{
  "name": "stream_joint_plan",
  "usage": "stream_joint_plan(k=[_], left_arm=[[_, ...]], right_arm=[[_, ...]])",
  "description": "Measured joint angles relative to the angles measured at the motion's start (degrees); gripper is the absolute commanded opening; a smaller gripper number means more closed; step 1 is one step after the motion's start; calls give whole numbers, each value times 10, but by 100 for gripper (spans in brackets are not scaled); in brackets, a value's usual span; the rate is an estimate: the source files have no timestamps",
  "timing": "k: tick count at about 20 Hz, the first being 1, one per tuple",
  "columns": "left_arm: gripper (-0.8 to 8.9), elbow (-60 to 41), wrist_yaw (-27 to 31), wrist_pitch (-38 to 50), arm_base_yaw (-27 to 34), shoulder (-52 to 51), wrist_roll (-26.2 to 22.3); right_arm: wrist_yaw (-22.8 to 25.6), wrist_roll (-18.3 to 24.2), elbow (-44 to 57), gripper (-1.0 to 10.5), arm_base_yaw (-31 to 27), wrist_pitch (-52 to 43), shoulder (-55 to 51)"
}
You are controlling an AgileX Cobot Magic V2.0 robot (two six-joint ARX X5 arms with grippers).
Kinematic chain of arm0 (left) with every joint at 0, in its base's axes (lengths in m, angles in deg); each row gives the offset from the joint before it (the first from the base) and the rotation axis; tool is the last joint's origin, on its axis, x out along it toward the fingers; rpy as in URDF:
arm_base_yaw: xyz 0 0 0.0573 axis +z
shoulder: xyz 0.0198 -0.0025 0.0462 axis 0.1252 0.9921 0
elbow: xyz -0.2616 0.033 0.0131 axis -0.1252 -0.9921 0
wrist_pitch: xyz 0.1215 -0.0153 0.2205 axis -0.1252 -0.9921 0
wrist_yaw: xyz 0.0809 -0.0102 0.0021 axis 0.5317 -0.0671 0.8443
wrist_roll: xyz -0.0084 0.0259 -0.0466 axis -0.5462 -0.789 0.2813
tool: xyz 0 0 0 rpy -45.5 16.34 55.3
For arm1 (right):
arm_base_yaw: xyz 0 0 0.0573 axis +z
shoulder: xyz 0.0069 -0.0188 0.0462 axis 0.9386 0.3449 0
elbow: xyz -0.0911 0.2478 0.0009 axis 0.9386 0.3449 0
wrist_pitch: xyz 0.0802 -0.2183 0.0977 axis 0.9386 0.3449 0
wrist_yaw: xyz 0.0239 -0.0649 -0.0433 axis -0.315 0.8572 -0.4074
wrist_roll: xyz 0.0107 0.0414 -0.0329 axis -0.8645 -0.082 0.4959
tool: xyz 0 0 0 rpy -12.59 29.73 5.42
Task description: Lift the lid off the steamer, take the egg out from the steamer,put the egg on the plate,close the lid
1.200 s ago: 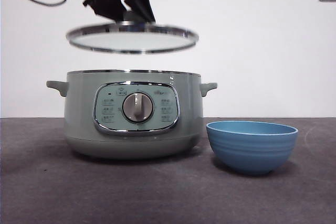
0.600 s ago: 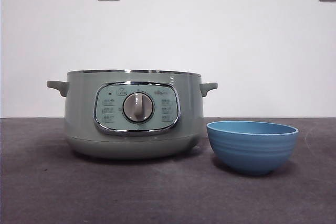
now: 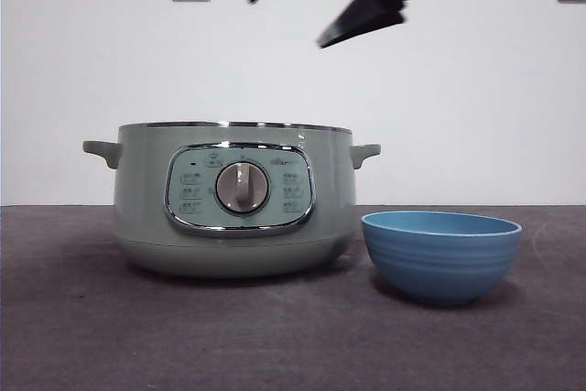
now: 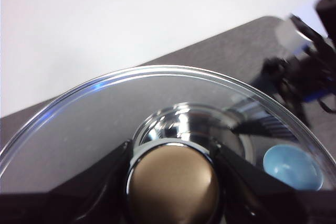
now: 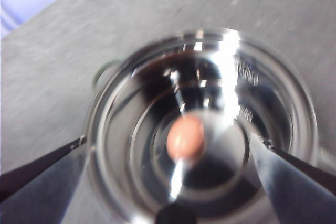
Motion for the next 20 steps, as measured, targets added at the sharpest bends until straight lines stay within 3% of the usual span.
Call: stream_joint_plan(k=[6,9,20], left_arm=[[-9,1,7,-22,0,-45,0],[-9,1,7,-41,0,-49,0],[-9,1,7,-48,0,-47,0]], right_arm=[[53,18,-127,563,42,-4,160],[77,26,-129,563,44,-9,217],[80,28,-129,525,46,-21,295]])
